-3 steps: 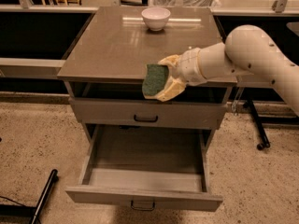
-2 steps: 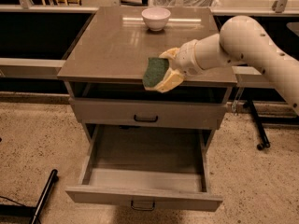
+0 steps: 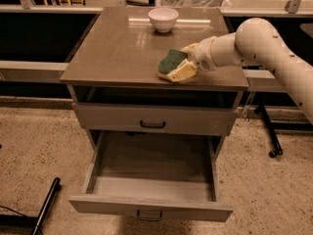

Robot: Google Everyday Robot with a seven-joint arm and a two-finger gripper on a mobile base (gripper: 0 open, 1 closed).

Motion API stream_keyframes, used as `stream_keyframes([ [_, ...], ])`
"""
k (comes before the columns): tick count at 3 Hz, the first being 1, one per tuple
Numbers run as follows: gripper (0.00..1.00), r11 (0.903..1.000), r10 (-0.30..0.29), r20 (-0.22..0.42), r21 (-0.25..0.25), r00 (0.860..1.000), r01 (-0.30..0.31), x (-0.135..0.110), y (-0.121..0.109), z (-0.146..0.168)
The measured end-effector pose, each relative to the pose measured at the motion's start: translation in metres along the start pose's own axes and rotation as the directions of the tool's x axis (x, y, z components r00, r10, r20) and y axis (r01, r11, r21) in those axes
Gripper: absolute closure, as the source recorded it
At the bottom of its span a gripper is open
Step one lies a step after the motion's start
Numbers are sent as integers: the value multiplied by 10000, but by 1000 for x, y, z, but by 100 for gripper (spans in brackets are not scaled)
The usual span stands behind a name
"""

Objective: Pick sponge from middle drawer and place on counter

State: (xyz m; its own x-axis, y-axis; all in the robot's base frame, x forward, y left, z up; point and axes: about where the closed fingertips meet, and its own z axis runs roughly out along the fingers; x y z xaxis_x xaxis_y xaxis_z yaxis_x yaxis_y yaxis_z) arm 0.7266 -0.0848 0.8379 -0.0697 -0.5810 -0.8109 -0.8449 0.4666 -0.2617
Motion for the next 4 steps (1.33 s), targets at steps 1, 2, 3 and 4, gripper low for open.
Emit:
stream_keyframes([
  [1, 100, 9956, 902, 145, 230, 9958, -905, -2, -21, 12],
  [2, 82, 9948, 983, 164, 248, 9950, -987, -3, -23, 12],
  [3, 58, 9948, 983, 164, 248, 9950, -987, -3, -23, 12],
  [4, 35, 9948, 984, 167, 248, 9950, -988, -3, -23, 12],
])
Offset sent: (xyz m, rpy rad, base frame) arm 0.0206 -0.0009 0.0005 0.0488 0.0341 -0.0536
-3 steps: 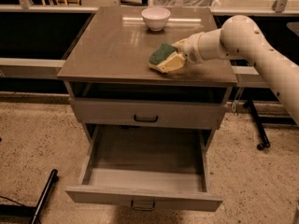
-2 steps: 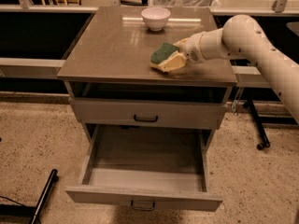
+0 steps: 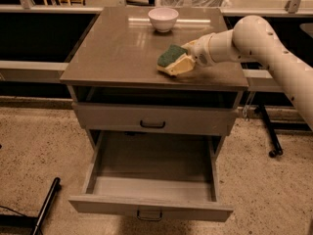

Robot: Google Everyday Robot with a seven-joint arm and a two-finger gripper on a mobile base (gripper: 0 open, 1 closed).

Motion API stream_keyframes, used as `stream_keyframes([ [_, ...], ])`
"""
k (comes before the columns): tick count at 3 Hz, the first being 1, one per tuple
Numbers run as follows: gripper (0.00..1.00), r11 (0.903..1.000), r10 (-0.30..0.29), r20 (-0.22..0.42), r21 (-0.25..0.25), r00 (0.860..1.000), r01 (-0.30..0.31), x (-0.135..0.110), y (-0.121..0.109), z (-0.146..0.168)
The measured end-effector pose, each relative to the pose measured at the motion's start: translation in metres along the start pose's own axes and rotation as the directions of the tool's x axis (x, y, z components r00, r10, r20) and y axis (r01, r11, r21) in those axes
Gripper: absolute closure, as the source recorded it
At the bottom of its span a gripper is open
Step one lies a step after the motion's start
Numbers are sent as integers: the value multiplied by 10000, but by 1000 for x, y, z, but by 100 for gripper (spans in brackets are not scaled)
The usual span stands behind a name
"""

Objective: Pick sponge from middle drawer and place on counter

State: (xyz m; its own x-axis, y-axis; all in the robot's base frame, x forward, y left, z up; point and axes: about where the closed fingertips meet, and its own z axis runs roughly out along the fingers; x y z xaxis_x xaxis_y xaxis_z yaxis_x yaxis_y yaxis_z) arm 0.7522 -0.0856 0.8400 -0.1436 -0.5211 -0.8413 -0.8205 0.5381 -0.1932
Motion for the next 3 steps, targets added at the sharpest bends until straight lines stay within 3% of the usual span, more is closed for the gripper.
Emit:
stream_keyframes([
  [1, 12, 9999, 102, 276, 14, 9996, -102, -9, -1, -8],
  [2, 0, 9992, 319, 197, 222, 9993, -323, -24, 1, -20],
  [3, 0, 9966, 778, -703, 333, 9945, -756, -31, -1, -29],
])
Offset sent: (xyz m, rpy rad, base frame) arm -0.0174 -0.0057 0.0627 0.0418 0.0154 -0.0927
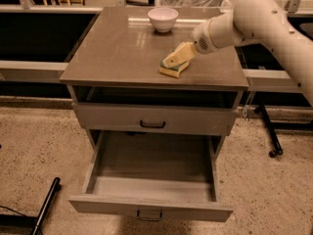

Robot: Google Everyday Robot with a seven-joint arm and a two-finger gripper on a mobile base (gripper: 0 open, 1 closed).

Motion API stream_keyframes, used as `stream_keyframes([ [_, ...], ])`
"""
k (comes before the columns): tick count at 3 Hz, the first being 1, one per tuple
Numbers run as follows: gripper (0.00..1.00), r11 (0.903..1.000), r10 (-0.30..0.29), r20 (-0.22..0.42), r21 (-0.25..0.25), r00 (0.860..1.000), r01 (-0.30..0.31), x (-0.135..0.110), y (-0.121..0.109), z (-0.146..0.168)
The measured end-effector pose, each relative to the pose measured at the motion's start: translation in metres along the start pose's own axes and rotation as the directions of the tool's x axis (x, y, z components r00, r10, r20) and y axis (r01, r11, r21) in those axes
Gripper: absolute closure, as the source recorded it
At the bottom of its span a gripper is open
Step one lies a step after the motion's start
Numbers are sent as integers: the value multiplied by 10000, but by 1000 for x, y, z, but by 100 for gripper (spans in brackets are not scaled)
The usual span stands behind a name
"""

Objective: Pick sponge from middle drawer and place on counter

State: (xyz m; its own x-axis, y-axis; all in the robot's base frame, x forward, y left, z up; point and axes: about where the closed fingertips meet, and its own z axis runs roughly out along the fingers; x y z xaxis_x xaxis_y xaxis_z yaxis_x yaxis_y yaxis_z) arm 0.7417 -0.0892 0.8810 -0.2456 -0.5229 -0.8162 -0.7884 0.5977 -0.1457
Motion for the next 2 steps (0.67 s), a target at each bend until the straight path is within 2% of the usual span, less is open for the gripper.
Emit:
stream_keyframes([
  [1, 0, 9991, -388, -1190, 95, 9921, 402, 2, 5, -12],
  [2, 0, 9827, -1786, -2181, 90, 9594, 1850, 1, 19, -36],
])
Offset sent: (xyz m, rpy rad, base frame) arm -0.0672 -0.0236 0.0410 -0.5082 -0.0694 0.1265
